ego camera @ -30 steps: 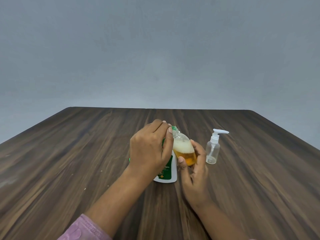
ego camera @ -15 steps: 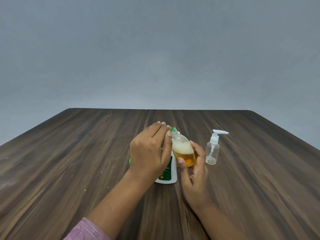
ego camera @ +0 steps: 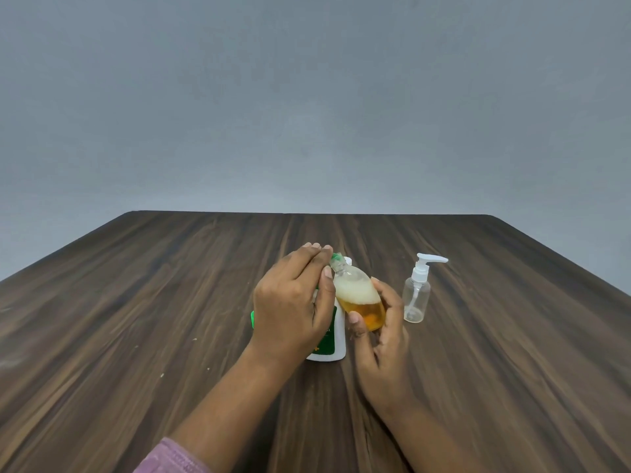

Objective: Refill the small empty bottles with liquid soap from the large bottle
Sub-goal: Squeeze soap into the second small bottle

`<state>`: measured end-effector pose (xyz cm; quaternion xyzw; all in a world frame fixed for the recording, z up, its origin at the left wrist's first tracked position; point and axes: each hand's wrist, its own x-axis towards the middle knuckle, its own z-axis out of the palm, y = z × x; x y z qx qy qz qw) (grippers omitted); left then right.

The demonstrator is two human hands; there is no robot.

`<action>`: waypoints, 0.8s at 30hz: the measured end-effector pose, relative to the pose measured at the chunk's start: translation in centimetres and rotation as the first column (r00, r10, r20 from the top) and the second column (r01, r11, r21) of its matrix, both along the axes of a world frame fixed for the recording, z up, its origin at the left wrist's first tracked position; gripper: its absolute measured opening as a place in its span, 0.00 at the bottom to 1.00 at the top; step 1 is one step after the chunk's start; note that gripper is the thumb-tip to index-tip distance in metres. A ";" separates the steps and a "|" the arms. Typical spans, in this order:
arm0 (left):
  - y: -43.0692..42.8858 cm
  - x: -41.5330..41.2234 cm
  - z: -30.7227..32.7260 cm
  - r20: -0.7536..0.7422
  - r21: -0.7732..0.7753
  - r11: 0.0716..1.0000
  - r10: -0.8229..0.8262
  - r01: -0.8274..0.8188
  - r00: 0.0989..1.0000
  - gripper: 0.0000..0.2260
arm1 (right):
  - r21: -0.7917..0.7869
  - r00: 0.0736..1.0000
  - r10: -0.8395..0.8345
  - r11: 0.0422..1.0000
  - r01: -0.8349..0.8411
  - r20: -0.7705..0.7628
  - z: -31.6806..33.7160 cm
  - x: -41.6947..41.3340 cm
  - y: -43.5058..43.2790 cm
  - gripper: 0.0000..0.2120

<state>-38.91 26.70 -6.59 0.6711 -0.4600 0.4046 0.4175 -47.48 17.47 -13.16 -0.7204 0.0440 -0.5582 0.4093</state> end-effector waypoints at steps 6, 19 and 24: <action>0.1 0.0 0.6 0.020 0.024 1.000 0.006 -0.006 1.000 0.16 | 0.020 1.000 0.025 0.999 -0.025 0.011 0.3 0.0 0.2 0.21; 0.2 0.1 -0.2 -0.020 0.041 0.999 -0.034 0.035 0.999 0.17 | 0.027 1.000 0.024 0.999 -0.024 0.003 0.5 -0.2 0.3 0.20; 0.3 0.1 1.1 0.044 0.059 0.998 0.005 -0.008 0.999 0.16 | 0.036 1.000 0.026 0.999 -0.026 0.013 0.5 -0.1 0.4 0.21</action>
